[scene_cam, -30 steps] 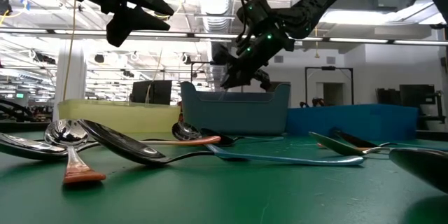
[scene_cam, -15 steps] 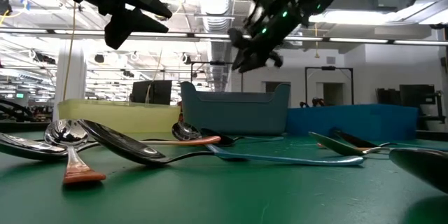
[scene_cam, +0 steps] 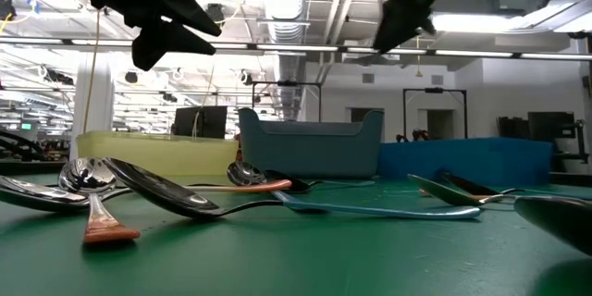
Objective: Sort silverware by color (type)
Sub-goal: Put the blue spoon into the blue bin
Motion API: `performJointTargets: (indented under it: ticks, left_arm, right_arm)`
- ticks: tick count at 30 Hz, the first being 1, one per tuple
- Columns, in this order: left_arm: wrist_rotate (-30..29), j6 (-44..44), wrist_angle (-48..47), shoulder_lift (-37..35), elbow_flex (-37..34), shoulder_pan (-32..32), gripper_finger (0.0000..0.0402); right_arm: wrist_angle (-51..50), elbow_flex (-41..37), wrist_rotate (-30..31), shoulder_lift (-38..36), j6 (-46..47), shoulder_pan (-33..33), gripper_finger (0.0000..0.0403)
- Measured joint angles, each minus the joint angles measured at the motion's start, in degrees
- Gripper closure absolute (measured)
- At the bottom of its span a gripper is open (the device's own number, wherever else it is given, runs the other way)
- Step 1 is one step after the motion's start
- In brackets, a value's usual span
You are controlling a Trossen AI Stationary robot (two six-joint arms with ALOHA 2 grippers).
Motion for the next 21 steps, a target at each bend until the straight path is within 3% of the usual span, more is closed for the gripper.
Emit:
performJointTargets:
  ticks: [5,11,21]
  left_arm:
    - [-1.3,0.1,0.0,0.0,0.0,0.0,0.0264]
    - [-2.1,0.1,0.0,0.0,0.0,0.0,0.0264]
    - [-2.2,0.1,-0.8,0.0,0.0,0.0,0.0264]
  right_arm:
    - [-12.1,0.0,0.0,-4.0,6.4,6.1,0.027]
    - [-18.4,-2.9,0.0,-4.5,11.5,15.9,0.027]
    - [-10.7,-17.1,-1.3,-3.9,17.7,31.1,0.027]
